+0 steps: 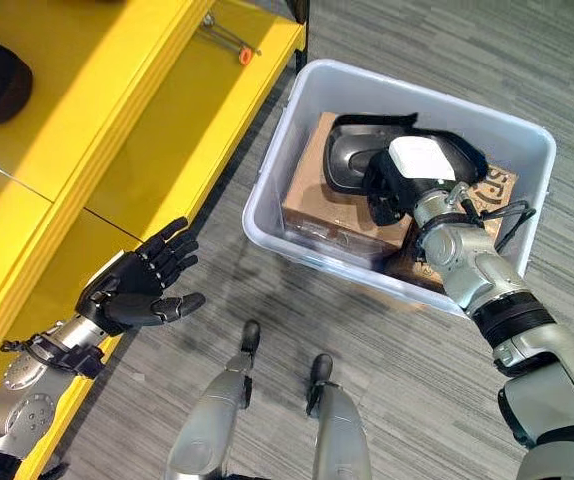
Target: Move parts from the plastic box to the shelf.
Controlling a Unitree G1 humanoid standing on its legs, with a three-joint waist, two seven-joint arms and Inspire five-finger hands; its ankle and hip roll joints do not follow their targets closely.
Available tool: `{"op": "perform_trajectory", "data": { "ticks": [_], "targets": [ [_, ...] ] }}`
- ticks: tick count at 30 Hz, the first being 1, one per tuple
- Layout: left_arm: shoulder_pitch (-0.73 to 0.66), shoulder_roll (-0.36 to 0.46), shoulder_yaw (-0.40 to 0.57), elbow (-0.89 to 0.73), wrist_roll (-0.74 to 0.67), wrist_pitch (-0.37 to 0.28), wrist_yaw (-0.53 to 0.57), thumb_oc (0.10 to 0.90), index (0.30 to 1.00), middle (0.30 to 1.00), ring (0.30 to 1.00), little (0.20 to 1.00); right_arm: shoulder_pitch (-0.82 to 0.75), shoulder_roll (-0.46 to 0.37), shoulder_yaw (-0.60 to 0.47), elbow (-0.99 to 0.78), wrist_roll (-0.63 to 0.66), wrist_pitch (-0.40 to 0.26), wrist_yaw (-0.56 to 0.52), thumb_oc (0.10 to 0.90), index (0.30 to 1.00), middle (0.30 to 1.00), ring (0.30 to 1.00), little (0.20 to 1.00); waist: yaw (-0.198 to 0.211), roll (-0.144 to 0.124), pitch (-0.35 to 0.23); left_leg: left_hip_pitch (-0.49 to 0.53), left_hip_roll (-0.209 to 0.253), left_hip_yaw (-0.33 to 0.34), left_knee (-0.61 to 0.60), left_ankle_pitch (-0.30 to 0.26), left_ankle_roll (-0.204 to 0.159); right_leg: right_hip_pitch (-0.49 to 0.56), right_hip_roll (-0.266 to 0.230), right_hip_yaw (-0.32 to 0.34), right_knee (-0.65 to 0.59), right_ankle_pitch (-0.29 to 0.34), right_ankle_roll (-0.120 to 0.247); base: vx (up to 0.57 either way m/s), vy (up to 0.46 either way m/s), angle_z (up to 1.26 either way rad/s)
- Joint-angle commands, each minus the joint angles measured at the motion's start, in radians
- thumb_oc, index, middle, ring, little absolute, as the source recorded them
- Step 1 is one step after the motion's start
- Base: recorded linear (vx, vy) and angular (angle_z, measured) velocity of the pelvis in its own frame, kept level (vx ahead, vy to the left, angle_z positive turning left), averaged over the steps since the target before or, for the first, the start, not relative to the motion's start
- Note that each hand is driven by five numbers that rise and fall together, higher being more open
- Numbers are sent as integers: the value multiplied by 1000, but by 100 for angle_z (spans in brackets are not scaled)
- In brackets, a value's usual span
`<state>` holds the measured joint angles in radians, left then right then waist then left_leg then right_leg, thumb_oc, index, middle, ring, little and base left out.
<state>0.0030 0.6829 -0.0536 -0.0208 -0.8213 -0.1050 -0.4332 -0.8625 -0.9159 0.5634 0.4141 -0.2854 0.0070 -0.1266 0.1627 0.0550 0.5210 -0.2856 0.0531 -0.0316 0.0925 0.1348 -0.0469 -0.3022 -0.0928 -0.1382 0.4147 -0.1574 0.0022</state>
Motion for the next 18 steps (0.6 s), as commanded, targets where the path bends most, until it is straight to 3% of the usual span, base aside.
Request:
{"op": "perform_trajectory", "data": {
  "ticks": [1, 6, 7, 9, 12, 13, 18],
  "targets": [
    [4, -26, 7, -80, 29, -116, -41, 900, 1000, 1000, 1000, 1000, -109, -73, -68, -87, 78, -47, 28, 400, 300, 300, 300, 300, -9, -13, -122, 29, 67, 20, -19, -37, -20, 63, -17, -58, -97, 31, 12, 97, 65, -7],
    [23, -36, 28, -77, 127, -171, 9, 900, 1000, 1000, 1000, 1000, -1, -65, -106, -208, 185, -34, 187, 400, 300, 300, 300, 300, -33, -34, -176, 99, 86, 33, -78, -14, -30, 136, -15, -49, -167, 59, 22, 131, 72, -2],
    [25, -29, 43, -72, 240, -230, 75, 900, 1000, 1000, 1000, 1000, 50, -56, -128, -274, 230, -8, 283, 400, 300, 300, 300, 300, -48, -49, -200, 134, 95, 44, -97, -7, -36, 171, -18, -43, -187, 64, 27, 155, 94, -9],
    [16, -8, 58, -64, 401, -306, 171, 900, 1000, 1000, 1000, 1000, 88, -60, -141, -323, 278, 4, 359, 400, 300, 300, 300, 300, -59, -59, -228, 153, 106, 51, -114, 2, -41, 191, -17, -40, -208, 75, 30, 147, 97, -15],
    [-7, 41, 85, -54, 586, -378, 309, 900, 1000, 1000, 1000, 1000, 136, -64, -157, -398, 356, 50, 481, 400, 300, 300, 300, 300, -77, -79, -268, 186, 116, 67, -130, 4, -48, 226, -20, -37, -240, 89, 38, 127, 80, -14],
    [-32, 76, 107, -44, 697, -403, 424, 900, 1000, 1000, 1000, 1000, 177, -68, -153, -455, 428, 113, 589, 400, 300, 300, 300, 300, -90, -95, -302, 212, 120, 82, -139, 1, -52, 254, -24, -32, -269, 103, 46, 161, 84, -14],
    [-83, 140, 122, -31, 941, -455, 623, 900, 1000, 1000, 1000, 1000, 292, -45, -124, -544, 507, 260, 749, 400, 300, 300, 300, 300, -120, -123, -354, 274, 132, 117, -166, -9, -58, 309, -31, -20, -338, 138, 65, 92, 50, -11]
  ]
}}
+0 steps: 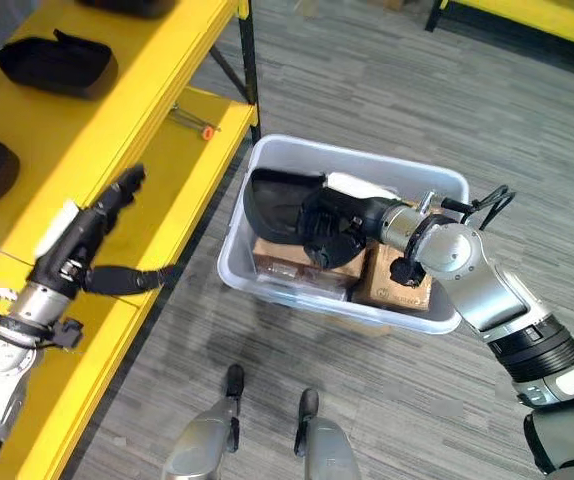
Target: Move parts from the plastic box to the shelf.
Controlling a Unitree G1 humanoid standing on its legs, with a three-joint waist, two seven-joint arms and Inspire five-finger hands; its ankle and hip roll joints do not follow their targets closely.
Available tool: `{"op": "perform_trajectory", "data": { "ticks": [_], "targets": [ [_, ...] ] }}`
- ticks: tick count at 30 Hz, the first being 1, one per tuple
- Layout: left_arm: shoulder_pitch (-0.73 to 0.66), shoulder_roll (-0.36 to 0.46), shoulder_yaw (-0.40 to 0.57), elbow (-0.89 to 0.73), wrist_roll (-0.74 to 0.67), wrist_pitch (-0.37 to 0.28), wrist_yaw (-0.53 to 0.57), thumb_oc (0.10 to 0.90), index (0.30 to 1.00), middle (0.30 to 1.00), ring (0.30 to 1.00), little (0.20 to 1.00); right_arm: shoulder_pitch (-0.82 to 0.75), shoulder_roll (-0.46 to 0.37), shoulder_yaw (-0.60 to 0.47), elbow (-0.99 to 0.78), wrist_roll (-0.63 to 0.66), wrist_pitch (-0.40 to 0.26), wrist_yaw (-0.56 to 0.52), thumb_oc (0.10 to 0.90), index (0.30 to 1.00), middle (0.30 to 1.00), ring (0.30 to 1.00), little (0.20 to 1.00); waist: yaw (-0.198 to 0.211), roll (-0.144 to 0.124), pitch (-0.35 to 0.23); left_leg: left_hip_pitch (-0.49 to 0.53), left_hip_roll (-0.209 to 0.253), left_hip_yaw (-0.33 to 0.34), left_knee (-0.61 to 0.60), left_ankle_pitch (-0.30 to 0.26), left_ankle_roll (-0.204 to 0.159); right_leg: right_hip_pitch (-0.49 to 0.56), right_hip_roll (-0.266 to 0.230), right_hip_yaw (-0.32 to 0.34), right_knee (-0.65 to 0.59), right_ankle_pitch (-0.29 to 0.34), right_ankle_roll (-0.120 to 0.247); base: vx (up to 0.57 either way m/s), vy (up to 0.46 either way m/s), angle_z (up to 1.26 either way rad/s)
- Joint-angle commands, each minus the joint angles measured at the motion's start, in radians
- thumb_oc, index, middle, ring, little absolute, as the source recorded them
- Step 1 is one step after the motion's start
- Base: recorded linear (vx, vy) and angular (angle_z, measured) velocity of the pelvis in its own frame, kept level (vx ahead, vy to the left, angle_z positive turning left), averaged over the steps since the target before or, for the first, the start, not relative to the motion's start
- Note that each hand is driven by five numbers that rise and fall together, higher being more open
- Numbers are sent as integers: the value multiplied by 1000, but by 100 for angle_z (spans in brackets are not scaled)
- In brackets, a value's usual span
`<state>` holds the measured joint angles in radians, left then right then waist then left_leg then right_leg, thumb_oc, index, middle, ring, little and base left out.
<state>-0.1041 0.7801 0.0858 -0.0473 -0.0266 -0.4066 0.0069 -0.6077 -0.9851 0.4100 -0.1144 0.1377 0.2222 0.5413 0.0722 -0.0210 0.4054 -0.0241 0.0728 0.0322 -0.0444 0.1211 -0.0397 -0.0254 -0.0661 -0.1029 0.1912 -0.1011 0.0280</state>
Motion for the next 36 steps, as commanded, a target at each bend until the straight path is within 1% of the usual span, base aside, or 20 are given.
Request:
{"op": "perform_trajectory", "data": {
  "ticks": [1, 3, 4, 7, 10, 13, 14, 18, 19, 20, 21, 23, 24, 25, 26, 28, 29, 30, 32, 36],
  "targets": [
    [12, 66, -22, 1, 252, -181, 264, 900, 1000, 1000, 1000, 1000, 61, 37, 40, -17, 90, 74, 123, 400, 300, 300, 300, 300, -36, -51, -247, 28, 114, 62, -33, -1, -65, 47, -60, -52, -130, 90, 43, 53, 62, -14],
    [-5, 116, -31, 11, 365, -201, 371, 900, 1000, 1000, 1000, 1000, 84, 46, 70, -28, 115, 101, 143, 400, 300, 300, 300, 300, -43, -59, -266, 49, 112, 78, -41, -12, -68, 68, -67, -52, -167, 110, 57, 29, 51, -14],
    [-6, 117, -34, 13, 368, -202, 376, 900, 1000, 1000, 1000, 1000, 85, 47, 69, -28, 115, 101, 143, 400, 300, 300, 300, 300, -42, -60, -266, 50, 112, 78, -42, -12, -67, 70, -67, -52, -169, 112, 57, 13, 40, -7],
    [-27, 156, -50, 27, 412, -232, 431, 900, 1000, 1000, 1000, 1000, 88, 48, 90, -33, 139, 104, 165, 400, 300, 300, 300, 300, -50, -66, -280, 70, 111, 96, -43, -26, -69, 88, -75, -51, -208, 138, 72, 3, 38, -8],
    [-49, 185, -79, 34, 498, -277, 452, 900, 1000, 1000, 1000, 1000, 60, 50, 110, -30, 134, 89, 185, 400, 300, 300, 300, 300, -55, -67, -295, 85, 108, 112, -43, -41, -68, 101, -84, -51, -244, 164, 86, 1, 53, -14],
    [-70, 222, -122, 23, 536, -312, 405, 900, 1000, 1000, 1000, 1000, 11, 41, 134, -52, 137, 101, 194, 400, 300, 300, 300, 300, -61, -65, -311, 96, 103, 130, -43, -54, -67, 109, -91, -52, -269, 182, 97, -4, 55, -15],
    [-84, 249, -154, 26, 515, -340, 349, 900, 1000, 1000, 1000, 1000, -15, 34, 143, -67, 143, 114, 192, 400, 300, 300, 300, 300, -66, -63, -318, 102, 100, 140, -43, -60, -66, 110, -92, -49, -274, 187, 103, 6, 41, -19],
    [-91, 266, -176, 17, 461, -352, 242, 900, 1000, 1000, 1000, 1000, -32, 29, 151, -68, 146, 111, 195, 400, 300, 300, 300, 300, -67, -58, -322, 106, 98, 147, -43, -63, -64, 109, -94, -45, -277, 190, 106, -7, 23, -14],
    [-104, 308, -229, 16, 372, -356, 95, 900, 1000, 1000, 1000, 1000, -76, 28, 167, -59, 140, 97, 203, 400, 300, 300, 300, 300, -69, -50, -323, 114, 98, 161, -43, -68, -63, 109, -94, -45, -278, 192, 110, -16, 29, -8],
    [-106, 309, -233, 13, 356, -351, 76, 900, 1000, 1000, 1000, 1000, -81, 26, 171, -61, 140, 97, 203, 400, 300, 300, 300, 300, -69, -48, -323, 114, 97, 162, -43, -69, -63, 109, -94, -45, -278, 192, 109, -9, 34, -8],
    [-104, 311, -245, 3, 314, -339, 13, 900, 1000, 1000, 1000, 1000, -90, 22, 179, -63, 137, 97, 201, 400, 300, 300, 300, 300, -69, -44, -323, 118, 96, 163, -43, -70, -60, 112, -93, -43, -278, 191, 109, 6, 18, -8],
    [-90, 312, -252, -6, 258, -332, -56, 900, 1000, 1000, 1000, 1000, -100, 16, 182, -77, 118, 94, 198, 400, 300, 300, 300, 300, -69, -40, -324, 122, 93, 165, -43, -73, -58, 115, -93, -42, -278, 190, 109, 3, 11, -3],
    [-87, 311, -252, -11, 242, -327, -74, 900, 1000, 1000, 1000, 1000, -103, 15, 183, -78, 116, 94, 198, 400, 300, 300, 300, 300, -69, -38, -325, 123, 93, 166, -43, -73, -57, 116, -93, -42, -278, 190, 108, 0, 0, 0],
    [-77, 311, -257, -21, 185, -300, -134, 900, 1000, 1000, 1000, 1000, -112, 12, 187, -81, 118, 96, 188, 400, 300, 300, 300, 300, -69, -35, -326, 126, 92, 166, -43, -74, -56, 118, -93, -41, -278, 190, 108, 0, 0, 0],
    [-76, 311, -256, -23, 177, -297, -144, 900, 1000, 1000, 1000, 1000, -114, 12, 188, -81, 118, 97, 187, 400, 300, 300, 300, 300, -68, -35, -326, 126, 92, 166, -43, -74, -55, 119, -93, -41, -278, 190, 108, 0, 0, 0],
    [-59, 309, -255, -24, 69, -227, -232, 900, 1000, 1000, 1000, 1000, -120, 14, 186, -81, 124, 102, 185, 400, 300, 300, 300, 300, -67, -32, -327, 128, 89, 165, -43, -77, -54, 118, -94, -40, -278, 191, 110, 0, 0, 0],
    [-48, 307, -252, -23, 23, -200, -259, 900, 1000, 1000, 1000, 1000, -120, 10, 184, -82, 128, 100, 186, 400, 300, 300, 300, 300, -66, -31, -327, 128, 88, 165, -43, -77, -53, 118, -95, -40, -278, 192, 111, 0, 0, 0],
    [-34, 294, -246, -12, 30, -204, -271, 900, 1000, 1000, 1000, 1000, -117, 10, 181, -81, 131, 100, 198, 400, 300, 300, 300, 300, -65, -28, -328, 129, 86, 164, -43, -79, -51, 118, -95, -40, -278, 192, 111, 0, 0, 0],
    [-4, 292, -243, -6, 77, -234, -243, 900, 1000, 1000, 1000, 1000, -104, 6, 169, -100, 125, 92, 222, 400, 300, 300, 300, 300, -69, -24, -329, 129, 88, 166, -43, -80, -52, 111, -95, -38, -278, 194, 114, -8, 16, -6],
    [-7, 289, -255, -9, 50, -240, -243, 900, 1000, 1000, 1000, 1000, -90, 14, 172, -121, 117, 88, 217, 400, 300, 300, 300, 300, -71, -23, -332, 127, 89, 166, -43, -82, -52, 106, -95, -35, -278, 194, 116, -6, 1, -7]
  ]
}}
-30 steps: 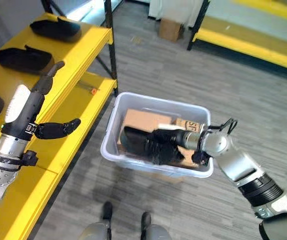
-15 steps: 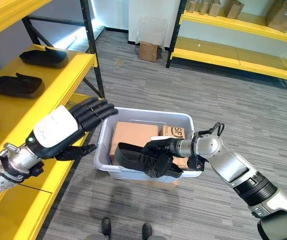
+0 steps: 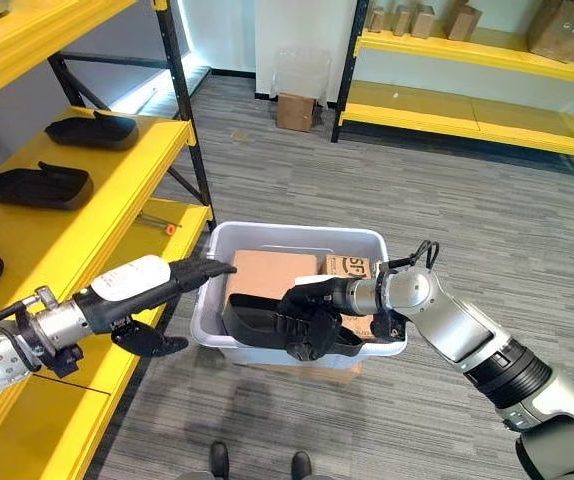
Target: Move parts from the plastic box to the shelf.
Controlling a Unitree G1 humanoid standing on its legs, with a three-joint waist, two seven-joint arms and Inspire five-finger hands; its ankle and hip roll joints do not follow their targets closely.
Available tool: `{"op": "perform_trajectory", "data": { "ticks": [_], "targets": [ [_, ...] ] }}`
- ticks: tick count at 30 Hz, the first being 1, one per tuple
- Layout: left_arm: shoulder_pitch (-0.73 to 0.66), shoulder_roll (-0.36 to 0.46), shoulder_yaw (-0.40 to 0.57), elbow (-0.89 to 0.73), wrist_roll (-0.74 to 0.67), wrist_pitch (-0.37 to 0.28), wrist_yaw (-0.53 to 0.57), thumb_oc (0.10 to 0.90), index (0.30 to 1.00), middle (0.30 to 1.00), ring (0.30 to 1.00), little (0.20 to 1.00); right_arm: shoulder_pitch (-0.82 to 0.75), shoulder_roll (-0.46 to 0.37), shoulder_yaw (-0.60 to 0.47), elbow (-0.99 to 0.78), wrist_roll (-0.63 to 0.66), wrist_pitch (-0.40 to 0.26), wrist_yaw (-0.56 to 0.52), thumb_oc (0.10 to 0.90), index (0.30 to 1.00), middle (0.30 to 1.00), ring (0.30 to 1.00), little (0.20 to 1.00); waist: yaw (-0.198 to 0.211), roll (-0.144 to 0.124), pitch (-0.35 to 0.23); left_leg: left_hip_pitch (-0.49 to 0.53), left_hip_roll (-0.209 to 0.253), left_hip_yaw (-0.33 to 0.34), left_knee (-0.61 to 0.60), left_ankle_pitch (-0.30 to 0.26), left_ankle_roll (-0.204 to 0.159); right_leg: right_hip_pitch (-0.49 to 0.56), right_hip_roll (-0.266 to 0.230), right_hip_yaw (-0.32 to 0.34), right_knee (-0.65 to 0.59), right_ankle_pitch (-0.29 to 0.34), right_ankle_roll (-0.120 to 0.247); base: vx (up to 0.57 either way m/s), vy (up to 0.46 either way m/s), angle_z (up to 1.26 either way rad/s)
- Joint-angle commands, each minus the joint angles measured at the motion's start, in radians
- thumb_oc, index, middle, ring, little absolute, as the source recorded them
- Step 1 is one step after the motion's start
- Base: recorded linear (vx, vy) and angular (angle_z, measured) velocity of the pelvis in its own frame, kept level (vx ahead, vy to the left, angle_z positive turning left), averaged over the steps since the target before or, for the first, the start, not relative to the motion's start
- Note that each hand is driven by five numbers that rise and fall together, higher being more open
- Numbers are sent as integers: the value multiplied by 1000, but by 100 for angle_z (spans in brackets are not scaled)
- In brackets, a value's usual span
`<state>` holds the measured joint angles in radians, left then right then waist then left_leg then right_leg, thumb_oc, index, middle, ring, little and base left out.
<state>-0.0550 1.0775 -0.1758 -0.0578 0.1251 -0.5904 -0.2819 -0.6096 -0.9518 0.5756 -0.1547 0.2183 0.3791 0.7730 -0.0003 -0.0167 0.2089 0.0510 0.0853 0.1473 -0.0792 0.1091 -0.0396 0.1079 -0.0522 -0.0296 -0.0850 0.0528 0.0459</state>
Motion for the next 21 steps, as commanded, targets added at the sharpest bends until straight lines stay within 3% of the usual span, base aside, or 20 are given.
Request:
{"op": "perform_trajectory", "data": {
  "ticks": [1, 12, 14, 21],
  "targets": [
    [-61, -12, 1, 0, -100, -59, 45, 900, 1000, 1000, 1000, 1000, -85, -13, 5, -81, 31, -72, -14, 400, 300, 300, 300, 300, 0, -28, -135, 52, 76, 50, -8, -71, -52, -28, -109, -107, -2, 41, 98, 0, 0, 0],
    [-151, -94, -115, 3, -51, -44, 120, 900, 1000, 1000, 1000, 1000, -87, 103, 56, -28, 22, -77, -20, 400, 300, 300, 300, 300, -2, -27, -135, 57, 74, 40, -8, -77, -48, -21, -107, -100, -2, 39, 95, 0, 0, 0],
    [-206, -129, -173, 18, 8, -42, 171, 900, 1000, 1000, 1000, 1000, -107, 168, 102, 25, -2, -59, -4, 400, 300, 300, 300, 300, -2, -28, -137, 59, 74, 35, -8, -80, -47, -17, -106, -100, -2, 36, 94, 0, 0, 0],
    [-309, -193, -259, 14, 51, -16, 208, 900, 1000, 1000, 1000, 1000, -122, 260, 177, 107, -53, -70, 18, 400, 300, 300, 300, 300, -1, -31, -141, 64, 74, 30, -8, -84, -44, -9, -104, -98, -2, 33, 91, 0, 0, 0]
  ]
}}
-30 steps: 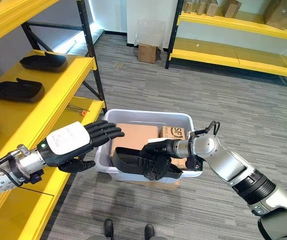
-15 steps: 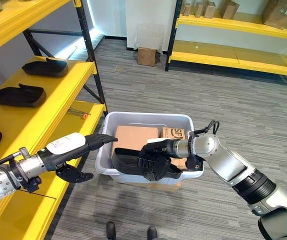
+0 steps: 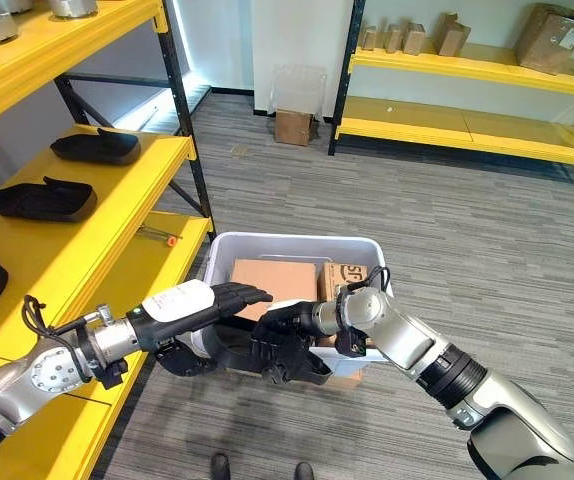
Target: Move parts from the plastic box to the shelf.
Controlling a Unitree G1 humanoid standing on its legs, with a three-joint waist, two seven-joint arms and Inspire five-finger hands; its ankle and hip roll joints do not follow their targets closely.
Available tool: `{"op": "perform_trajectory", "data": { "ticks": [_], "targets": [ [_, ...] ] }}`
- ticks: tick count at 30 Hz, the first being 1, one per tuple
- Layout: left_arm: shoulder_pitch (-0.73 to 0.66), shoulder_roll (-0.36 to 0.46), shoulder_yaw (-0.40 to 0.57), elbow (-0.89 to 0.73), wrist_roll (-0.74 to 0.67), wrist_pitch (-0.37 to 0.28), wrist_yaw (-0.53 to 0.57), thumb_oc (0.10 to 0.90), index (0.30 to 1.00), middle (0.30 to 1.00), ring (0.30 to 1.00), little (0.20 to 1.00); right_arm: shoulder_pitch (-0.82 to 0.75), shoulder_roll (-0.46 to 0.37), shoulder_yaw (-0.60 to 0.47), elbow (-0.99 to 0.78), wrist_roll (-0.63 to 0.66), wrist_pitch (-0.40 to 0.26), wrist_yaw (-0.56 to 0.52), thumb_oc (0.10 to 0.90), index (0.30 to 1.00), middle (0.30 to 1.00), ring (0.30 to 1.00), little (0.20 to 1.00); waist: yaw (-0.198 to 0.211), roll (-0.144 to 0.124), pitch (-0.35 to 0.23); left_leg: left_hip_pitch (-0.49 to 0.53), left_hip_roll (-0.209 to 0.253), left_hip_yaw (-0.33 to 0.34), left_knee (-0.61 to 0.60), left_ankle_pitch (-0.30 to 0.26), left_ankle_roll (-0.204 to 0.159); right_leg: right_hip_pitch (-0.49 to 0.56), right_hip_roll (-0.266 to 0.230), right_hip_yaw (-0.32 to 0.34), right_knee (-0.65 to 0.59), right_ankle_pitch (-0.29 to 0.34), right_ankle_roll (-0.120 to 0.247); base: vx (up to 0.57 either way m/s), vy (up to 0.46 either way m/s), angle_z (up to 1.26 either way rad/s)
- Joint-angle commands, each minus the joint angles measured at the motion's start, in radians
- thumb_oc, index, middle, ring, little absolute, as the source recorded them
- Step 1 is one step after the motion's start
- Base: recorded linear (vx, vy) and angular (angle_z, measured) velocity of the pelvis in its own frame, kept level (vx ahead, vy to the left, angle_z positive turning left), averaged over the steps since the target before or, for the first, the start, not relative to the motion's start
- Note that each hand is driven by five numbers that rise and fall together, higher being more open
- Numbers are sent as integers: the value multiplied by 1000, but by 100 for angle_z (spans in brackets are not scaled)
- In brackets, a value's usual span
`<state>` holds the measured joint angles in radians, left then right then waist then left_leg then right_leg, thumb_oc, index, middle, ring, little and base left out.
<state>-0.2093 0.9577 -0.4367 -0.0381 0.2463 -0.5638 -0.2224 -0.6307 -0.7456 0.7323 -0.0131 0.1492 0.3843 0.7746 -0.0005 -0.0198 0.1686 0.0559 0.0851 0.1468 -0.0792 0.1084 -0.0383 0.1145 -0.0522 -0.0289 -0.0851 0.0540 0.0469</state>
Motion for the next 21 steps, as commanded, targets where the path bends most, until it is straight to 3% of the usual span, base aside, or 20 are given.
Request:
{"op": "perform_trajectory", "data": {
  "ticks": [1, 10, 21],
  "targets": [
    [-163, -76, -10, 0, -65, -44, 163, 900, 1000, 1000, 1000, 1000, -104, 65, 31, -26, 19, -75, 14, 400, 300, 300, 300, 300, -1, -29, -101, 60, 74, 30, -8, -84, -45, -15, -104, -98, -2, 31, 89, 0, 0, 0],
    [-251, -121, -110, 32, 43, -43, 217, 900, 1000, 1000, 1000, 1000, -134, 140, 88, 41, -17, -98, -16, 400, 300, 300, 300, 300, -5, -31, -106, 63, 76, 31, -8, -87, -43, -13, -104, -92, -2, 30, 90, 0, 0, 0],
    [-238, -122, -154, 70, 58, -10, 219, 900, 1000, 1000, 1000, 1000, -140, 131, 79, 62, -24, -132, -42, 400, 300, 300, 300, 300, -13, -30, -103, 68, 79, 39, -8, -88, -42, -11, -102, -85, -2, 28, 89, -1, 0, -1]
  ]
}}
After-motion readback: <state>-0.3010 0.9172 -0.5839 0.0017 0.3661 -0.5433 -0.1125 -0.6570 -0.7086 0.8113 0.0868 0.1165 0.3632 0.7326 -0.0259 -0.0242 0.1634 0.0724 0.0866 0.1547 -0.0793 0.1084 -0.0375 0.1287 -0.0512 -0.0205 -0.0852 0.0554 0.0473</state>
